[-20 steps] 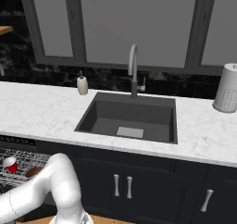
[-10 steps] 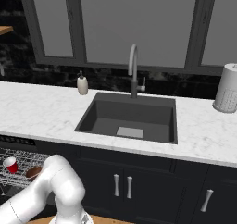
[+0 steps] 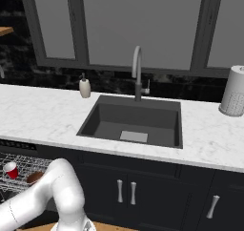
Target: Pick up the cup and bowl from the counter, place them in the dishwasher, and close the dishwasher door.
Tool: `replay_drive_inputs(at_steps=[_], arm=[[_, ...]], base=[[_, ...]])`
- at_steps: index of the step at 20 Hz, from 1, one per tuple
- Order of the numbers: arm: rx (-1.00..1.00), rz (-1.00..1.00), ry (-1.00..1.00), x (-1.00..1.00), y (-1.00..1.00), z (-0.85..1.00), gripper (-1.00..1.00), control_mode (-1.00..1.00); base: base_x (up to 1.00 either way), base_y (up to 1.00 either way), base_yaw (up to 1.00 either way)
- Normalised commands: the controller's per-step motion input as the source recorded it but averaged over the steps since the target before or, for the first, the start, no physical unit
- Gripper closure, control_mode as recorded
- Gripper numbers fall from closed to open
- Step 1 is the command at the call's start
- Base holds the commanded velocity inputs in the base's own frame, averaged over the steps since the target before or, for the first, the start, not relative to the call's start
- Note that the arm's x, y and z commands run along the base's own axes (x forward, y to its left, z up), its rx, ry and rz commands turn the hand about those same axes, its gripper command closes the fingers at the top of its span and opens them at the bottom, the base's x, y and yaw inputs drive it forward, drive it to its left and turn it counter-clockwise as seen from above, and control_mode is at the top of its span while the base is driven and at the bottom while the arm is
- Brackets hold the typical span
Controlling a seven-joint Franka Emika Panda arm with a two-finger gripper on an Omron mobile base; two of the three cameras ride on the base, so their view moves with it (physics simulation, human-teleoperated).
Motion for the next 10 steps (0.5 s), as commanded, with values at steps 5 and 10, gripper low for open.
replay_drive_inputs(at_steps=[5,10], arm=[[-0.10,-0.03,-0.04,-0.02,0.03,-1.00,-1.00,-1.00],[-0.22,-0.09,-0.11,0.01,-0.08,-1.00,-1.00,-1.00]], base=[[0.00,0.00,0.00],[0.00,0.00,0.00]])
